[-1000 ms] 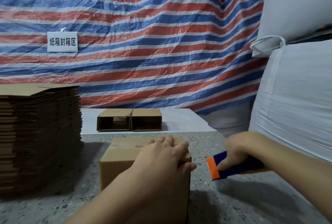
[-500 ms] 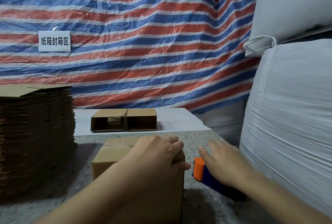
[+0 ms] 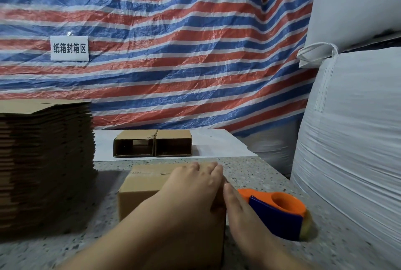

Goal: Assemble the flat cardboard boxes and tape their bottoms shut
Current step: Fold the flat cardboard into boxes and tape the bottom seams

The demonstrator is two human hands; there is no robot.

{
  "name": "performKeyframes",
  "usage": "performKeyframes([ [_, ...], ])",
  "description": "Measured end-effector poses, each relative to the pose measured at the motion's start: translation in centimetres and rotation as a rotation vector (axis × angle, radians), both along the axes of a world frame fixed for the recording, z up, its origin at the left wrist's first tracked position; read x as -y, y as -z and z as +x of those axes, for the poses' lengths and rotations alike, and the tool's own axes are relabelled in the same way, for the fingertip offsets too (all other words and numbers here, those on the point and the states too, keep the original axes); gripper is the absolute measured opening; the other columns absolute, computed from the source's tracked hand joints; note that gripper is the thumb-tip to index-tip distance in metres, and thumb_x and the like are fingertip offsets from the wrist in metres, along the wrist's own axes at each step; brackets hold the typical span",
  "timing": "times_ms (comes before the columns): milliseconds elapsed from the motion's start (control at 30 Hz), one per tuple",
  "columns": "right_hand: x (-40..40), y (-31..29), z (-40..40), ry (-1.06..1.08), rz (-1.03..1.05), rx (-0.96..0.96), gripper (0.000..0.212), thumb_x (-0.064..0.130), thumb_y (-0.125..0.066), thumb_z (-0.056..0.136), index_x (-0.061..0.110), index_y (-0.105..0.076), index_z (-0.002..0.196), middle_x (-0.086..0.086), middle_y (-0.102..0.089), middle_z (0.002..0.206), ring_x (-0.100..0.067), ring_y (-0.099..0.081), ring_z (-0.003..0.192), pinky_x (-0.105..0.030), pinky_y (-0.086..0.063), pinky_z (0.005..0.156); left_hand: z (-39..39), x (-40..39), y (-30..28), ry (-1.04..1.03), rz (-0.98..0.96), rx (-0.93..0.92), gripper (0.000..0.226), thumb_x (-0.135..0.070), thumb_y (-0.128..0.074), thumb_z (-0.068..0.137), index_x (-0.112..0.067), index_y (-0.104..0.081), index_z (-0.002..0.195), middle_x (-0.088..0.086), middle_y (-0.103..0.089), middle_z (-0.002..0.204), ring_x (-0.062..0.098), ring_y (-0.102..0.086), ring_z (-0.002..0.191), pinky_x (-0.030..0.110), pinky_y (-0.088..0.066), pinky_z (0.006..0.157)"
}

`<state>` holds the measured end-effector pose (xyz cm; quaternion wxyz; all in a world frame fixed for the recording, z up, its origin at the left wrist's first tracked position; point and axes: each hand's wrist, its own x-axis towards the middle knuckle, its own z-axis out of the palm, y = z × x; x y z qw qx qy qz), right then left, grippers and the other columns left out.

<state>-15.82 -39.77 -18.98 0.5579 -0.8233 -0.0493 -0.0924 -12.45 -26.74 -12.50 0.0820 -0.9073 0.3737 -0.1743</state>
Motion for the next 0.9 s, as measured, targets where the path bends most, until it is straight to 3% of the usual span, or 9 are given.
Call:
performKeyframes([
  [100,0.3,0.4,0.0,0.013,-0.018,-0.051,0.081,0.079,-0.015,0.075,0.052,-0.022,0.152,0.023,-0.03,0.159,0.005,-0.022,0.142,-0.016,-0.018,0.104,-0.3,-0.2,-0.2,-0.015,-0.016,-0.092,0.09,-0.057,-0.046,0.093,-0.015,0.0,0.158,0.005,-0.01,0.165,0.026,-0.02,0.149,0.041,-0.026,0.119],
  [167,0.6,0.2,0.1,0.032,-0.008,-0.076,0.091,0.082,-0.016,0.072,0.044,-0.027,0.154,0.018,-0.033,0.159,-0.005,-0.026,0.147,-0.022,-0.021,0.107,-0.5,-0.7,-1.0,0.001,-0.102,-0.221,0.085,-0.056,-0.043,0.094,-0.016,-0.005,0.158,0.006,-0.017,0.164,0.023,-0.022,0.148,0.038,-0.024,0.12],
  [267,0.4,-0.7,1.0,0.059,-0.009,-0.023,0.095,0.083,-0.014,0.072,0.042,-0.017,0.158,0.017,-0.017,0.165,-0.007,-0.012,0.152,-0.033,-0.011,0.121,0.1,-2.0,-2.6,-0.014,-0.26,-0.437,0.057,-0.052,-0.049,0.092,-0.024,-0.036,0.141,0.002,-0.055,0.133,0.017,-0.054,0.115,0.037,-0.046,0.1],
  [367,-0.4,-0.6,1.6,0.042,0.049,0.004,0.087,0.08,-0.016,0.078,0.044,-0.02,0.157,0.016,-0.023,0.164,-0.008,-0.016,0.152,-0.041,-0.015,0.126,1.4,-2.9,-3.5,-0.015,-0.297,-0.434,0.034,-0.051,-0.048,0.094,-0.025,-0.052,0.115,-0.005,-0.06,0.106,0.011,-0.057,0.091,0.035,-0.05,0.085],
  [500,-1.0,0.4,1.2,0.067,0.07,0.029,0.079,0.079,-0.019,0.079,0.046,-0.033,0.15,0.015,-0.045,0.152,-0.004,-0.04,0.137,-0.029,-0.03,0.113,2.0,-3.2,-3.8,-0.035,-0.535,-0.522,0.045,-0.04,-0.047,0.099,-0.026,-0.046,0.141,-0.005,-0.056,0.136,0.01,-0.055,0.116,0.028,-0.045,0.098],
  [633,-0.4,0.3,1.0,0.089,-0.028,0.045,0.092,0.083,-0.017,0.074,0.033,-0.051,0.144,0.014,-0.062,0.136,-0.004,-0.052,0.129,-0.022,-0.039,0.106,1.5,-5.6,-3.2,0.019,-0.836,-0.322,0.033,-0.034,-0.048,0.1,-0.025,-0.055,0.13,-0.006,-0.062,0.122,0.006,-0.059,0.103,0.029,-0.05,0.092],
  [733,0.2,-0.2,0.8,0.119,-0.024,0.027,0.096,0.082,-0.018,0.075,0.037,-0.019,0.159,0.013,-0.027,0.163,-0.011,-0.023,0.15,-0.031,-0.021,0.119,1.1,-8.7,-0.9,-0.047,-1.104,-0.131,0.05,-0.05,-0.045,0.096,-0.025,-0.05,0.139,-0.007,-0.058,0.132,0.008,-0.053,0.118,0.035,-0.046,0.101],
  [800,0.4,-0.2,0.7,0.093,0.012,0.055,0.086,0.077,-0.021,0.08,0.043,-0.005,0.158,0.019,-0.011,0.165,-0.007,-0.01,0.152,-0.029,-0.015,0.117,0.5,-10.3,1.4,-0.138,-1.262,-0.191,0.071,-0.065,-0.041,0.086,-0.025,-0.044,0.145,-0.007,-0.052,0.141,0.01,-0.048,0.129,0.038,-0.04,0.108],
  [900,0.0,0.8,0.8,0.013,0.042,0.096,0.066,0.07,-0.027,0.085,0.057,-0.017,0.149,0.029,-0.026,0.156,0.015,-0.023,0.14,-0.013,-0.022,0.112,-0.1,-10.8,5.0,-0.136,-1.356,-0.427,0.079,-0.066,-0.043,0.078,-0.033,-0.037,0.149,-0.015,-0.04,0.15,0.003,-0.035,0.135,0.031,-0.027,0.114],
])
